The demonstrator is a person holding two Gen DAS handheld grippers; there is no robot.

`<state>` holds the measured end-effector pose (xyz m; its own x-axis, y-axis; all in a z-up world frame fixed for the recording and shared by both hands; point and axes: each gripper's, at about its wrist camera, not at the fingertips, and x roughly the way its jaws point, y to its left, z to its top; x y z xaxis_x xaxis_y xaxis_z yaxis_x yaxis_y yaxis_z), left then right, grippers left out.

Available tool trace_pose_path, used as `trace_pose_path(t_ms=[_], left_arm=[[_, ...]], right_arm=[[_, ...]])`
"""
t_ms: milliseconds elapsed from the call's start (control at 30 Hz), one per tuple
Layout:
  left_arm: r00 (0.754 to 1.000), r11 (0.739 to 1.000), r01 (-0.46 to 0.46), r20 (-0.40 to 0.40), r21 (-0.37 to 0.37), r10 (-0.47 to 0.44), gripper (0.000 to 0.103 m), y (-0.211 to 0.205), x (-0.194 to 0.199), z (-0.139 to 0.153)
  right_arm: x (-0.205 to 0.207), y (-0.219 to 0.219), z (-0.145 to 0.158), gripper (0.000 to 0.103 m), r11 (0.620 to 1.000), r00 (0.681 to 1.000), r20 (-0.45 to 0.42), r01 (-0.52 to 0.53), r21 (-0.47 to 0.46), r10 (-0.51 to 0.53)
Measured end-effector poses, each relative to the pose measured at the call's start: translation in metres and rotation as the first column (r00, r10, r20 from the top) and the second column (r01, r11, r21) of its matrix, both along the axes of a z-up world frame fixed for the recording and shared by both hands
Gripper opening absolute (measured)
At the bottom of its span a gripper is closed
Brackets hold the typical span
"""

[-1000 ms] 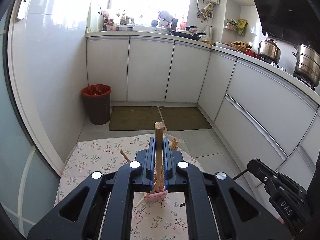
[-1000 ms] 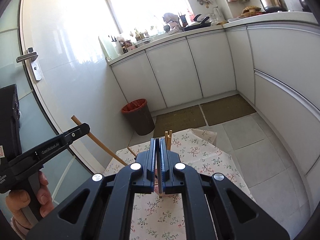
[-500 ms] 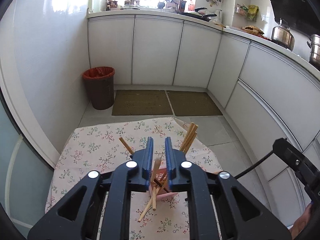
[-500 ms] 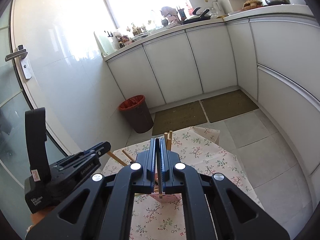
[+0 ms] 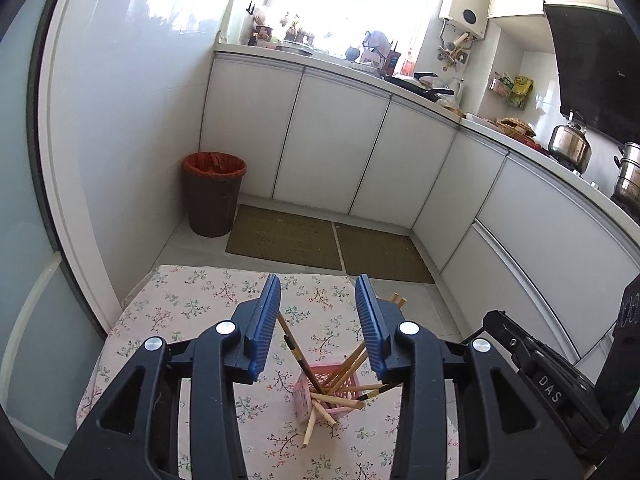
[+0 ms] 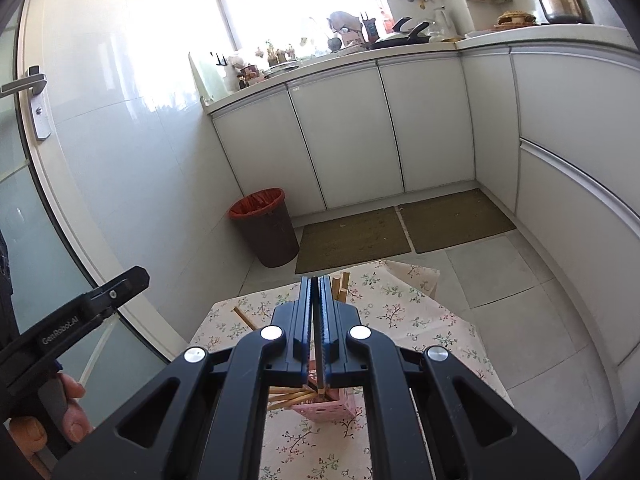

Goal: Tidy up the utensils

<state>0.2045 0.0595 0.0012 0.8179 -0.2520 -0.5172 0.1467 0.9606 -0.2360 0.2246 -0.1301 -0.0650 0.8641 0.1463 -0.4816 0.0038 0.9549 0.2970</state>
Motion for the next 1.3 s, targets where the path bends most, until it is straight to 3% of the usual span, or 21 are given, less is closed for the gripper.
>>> trace_pose_path(t_ms=[300,600,733,767,867,967,1133,1200,1300], left_arm=[[0.999,1.000,-0.003,-0.038,0.004,0.003,0.038,0.008,0.002,-0.016],[0.998,0.995,-0.050,0.032,0.086,0.048,0.046,-0.001,-0.019,0.003],[0.997,0.992,-0.063,0.051,0.105,0.058,0.058,-0.008,-0.033,0.009],[0.996,0.992,-0.067,0.058,0.110,0.060,0.059,-0.010,-0.038,0.011],[0.995,0.989,-0.076,0.077,0.126,0.067,0.068,-0.016,-0.050,0.016],[0.993,0.986,-0.087,0.094,0.139,0.074,0.079,-0.019,-0.061,0.020],[0.986,0.981,-0.122,0.131,0.152,0.102,0.092,-0.022,-0.080,0.027],[0.985,0.980,-0.129,0.138,0.152,0.109,0.095,-0.022,-0.087,0.027],[0.986,0.980,-0.125,0.129,0.155,0.105,0.096,-0.023,-0.097,0.025]], right_arm=[[0.014,0.014,-0.016,0.007,0.999,1.000,-0.011,-0.018,-0.037,0.018],[-0.012,0.017,0.013,0.008,0.994,0.997,0.077,0.033,-0.107,-0.025],[-0.030,0.017,0.025,0.009,0.989,0.994,0.098,0.055,-0.136,-0.041],[-0.035,0.016,0.027,0.013,0.989,0.994,0.102,0.058,-0.139,-0.044],[-0.050,0.012,0.033,0.039,0.988,0.991,0.118,0.077,-0.133,-0.061],[-0.063,0.008,0.038,0.044,0.988,0.989,0.129,0.087,-0.130,-0.070],[-0.084,0.002,0.042,0.068,0.982,0.981,0.146,0.145,-0.121,-0.126],[-0.094,-0.002,0.041,0.081,0.977,0.975,0.154,0.178,-0.115,-0.159],[-0.104,-0.008,0.038,0.089,0.973,0.969,0.147,0.212,-0.093,-0.197]])
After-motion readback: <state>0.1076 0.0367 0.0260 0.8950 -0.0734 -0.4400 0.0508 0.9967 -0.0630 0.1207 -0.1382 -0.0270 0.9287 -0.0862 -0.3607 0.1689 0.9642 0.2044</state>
